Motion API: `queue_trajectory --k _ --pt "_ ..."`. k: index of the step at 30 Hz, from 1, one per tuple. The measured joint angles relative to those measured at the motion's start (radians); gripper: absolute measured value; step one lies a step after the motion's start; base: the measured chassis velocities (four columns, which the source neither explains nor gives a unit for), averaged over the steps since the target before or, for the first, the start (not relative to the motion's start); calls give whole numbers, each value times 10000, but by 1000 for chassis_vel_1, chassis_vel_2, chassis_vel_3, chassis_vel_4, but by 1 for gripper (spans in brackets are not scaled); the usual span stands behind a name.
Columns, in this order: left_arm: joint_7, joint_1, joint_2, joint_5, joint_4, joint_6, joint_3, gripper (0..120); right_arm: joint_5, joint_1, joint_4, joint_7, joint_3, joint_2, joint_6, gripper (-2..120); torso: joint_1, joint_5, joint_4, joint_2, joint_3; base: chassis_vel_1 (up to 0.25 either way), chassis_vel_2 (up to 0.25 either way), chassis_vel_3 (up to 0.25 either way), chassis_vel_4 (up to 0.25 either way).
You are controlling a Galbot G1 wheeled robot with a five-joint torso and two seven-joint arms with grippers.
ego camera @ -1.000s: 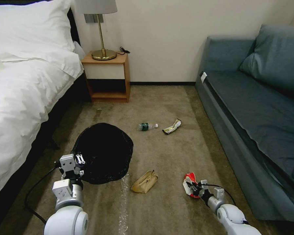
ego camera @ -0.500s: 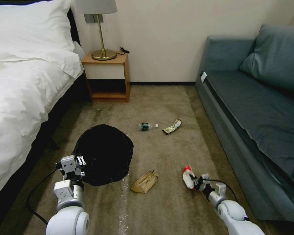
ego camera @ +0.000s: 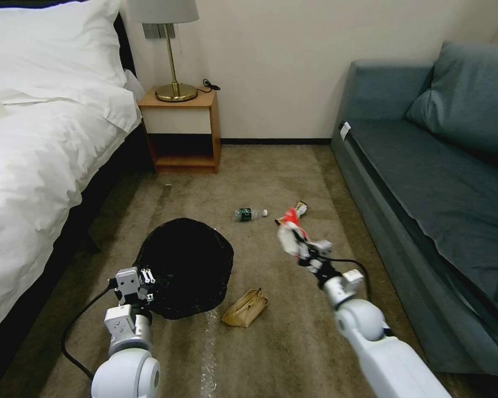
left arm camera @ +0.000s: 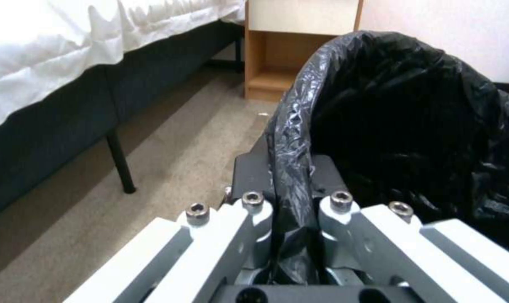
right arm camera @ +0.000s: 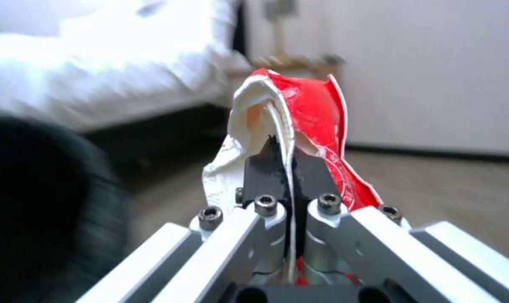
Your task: Pick up the trash bin, then pick up the garbage on the floor and place it into the trash bin.
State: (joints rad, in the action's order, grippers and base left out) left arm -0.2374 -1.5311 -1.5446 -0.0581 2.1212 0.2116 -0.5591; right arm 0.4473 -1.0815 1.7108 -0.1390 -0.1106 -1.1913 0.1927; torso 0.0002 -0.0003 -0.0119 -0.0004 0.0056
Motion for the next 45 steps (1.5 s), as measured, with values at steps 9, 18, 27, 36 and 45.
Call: queue_trajectory --k 9,18,27,36,45 --pt "10 -20 -108 30 10 21 105 4 -69 643 850 355 1693 -350 -194 0 -1 -1 -1 0 -1 0 0 0 0" --pt "15 -24 -268 134 -38 -4 259 4 -126 1055 298 331 2702 -914 -134 0 -1 0 -1 0 0 0 0 0 0" --pt "15 35 -385 247 -153 -26 399 4 -320 896 116 252 3127 -1037 -106 0 -1 0 -2 0 0 0 0 0 0" --pt "14 -5 -485 331 -164 -43 449 4 -918 701 -319 20 3274 -1244 -4 2 -1 1 -2 0 0 0 0 0 0" --pt "13 20 -519 371 -151 -48 489 4 -1006 568 -260 -55 3128 -1218 -19 39 -1 1 -2 0 0 0 0 0 0"
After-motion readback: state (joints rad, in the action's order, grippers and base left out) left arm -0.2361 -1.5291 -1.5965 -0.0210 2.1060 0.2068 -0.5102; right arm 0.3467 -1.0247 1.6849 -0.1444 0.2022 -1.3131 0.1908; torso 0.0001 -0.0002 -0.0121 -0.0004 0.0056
